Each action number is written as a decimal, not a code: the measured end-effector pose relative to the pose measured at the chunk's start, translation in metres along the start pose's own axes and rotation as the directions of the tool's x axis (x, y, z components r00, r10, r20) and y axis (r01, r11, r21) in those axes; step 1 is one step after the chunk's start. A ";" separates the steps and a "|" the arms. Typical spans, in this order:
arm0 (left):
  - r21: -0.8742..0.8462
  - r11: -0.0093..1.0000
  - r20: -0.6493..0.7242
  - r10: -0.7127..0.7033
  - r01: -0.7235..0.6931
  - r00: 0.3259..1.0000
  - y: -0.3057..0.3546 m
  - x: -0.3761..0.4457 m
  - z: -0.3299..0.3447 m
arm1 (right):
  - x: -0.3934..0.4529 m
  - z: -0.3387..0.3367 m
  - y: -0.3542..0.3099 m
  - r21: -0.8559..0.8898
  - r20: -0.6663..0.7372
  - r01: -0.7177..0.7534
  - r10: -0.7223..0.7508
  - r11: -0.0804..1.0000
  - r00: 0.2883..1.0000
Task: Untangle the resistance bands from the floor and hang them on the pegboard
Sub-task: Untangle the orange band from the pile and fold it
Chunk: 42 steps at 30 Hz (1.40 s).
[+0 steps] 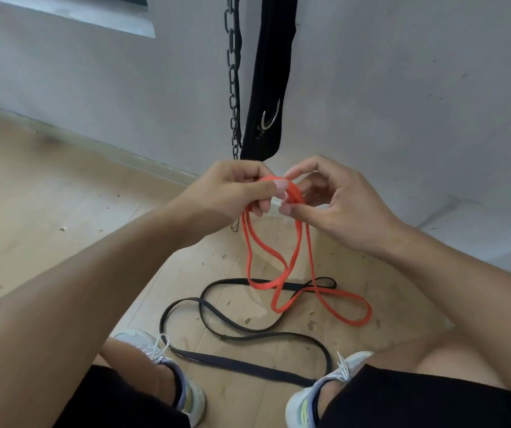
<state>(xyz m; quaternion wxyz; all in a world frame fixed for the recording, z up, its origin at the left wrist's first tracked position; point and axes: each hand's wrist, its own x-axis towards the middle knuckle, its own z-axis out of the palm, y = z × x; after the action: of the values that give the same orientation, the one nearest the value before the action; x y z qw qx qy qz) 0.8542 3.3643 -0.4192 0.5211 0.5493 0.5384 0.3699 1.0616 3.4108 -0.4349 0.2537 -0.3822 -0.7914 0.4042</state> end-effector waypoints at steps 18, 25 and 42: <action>0.101 0.994 -0.039 -0.029 0.033 0.999 0.002 -0.003 0.004 | 0.002 -0.002 -0.001 0.006 0.062 0.001 -0.002 1.000 0.998; -0.015 0.998 -0.141 0.058 -0.061 0.988 0.003 0.000 0.005 | 0.005 0.009 0.004 -0.152 -0.029 -0.089 0.085 0.984 0.996; -0.114 0.991 -0.096 0.059 -0.070 0.994 0.015 -0.005 -0.004 | 0.004 -0.019 -0.018 0.257 -0.024 0.028 -0.022 0.966 0.999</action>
<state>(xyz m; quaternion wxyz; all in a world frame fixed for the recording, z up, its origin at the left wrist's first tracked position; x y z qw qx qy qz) 0.8529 3.3623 -0.4035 0.5147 0.5171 0.5212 0.4429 1.0656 3.4154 -0.4094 0.3144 -0.3402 -0.7343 0.4962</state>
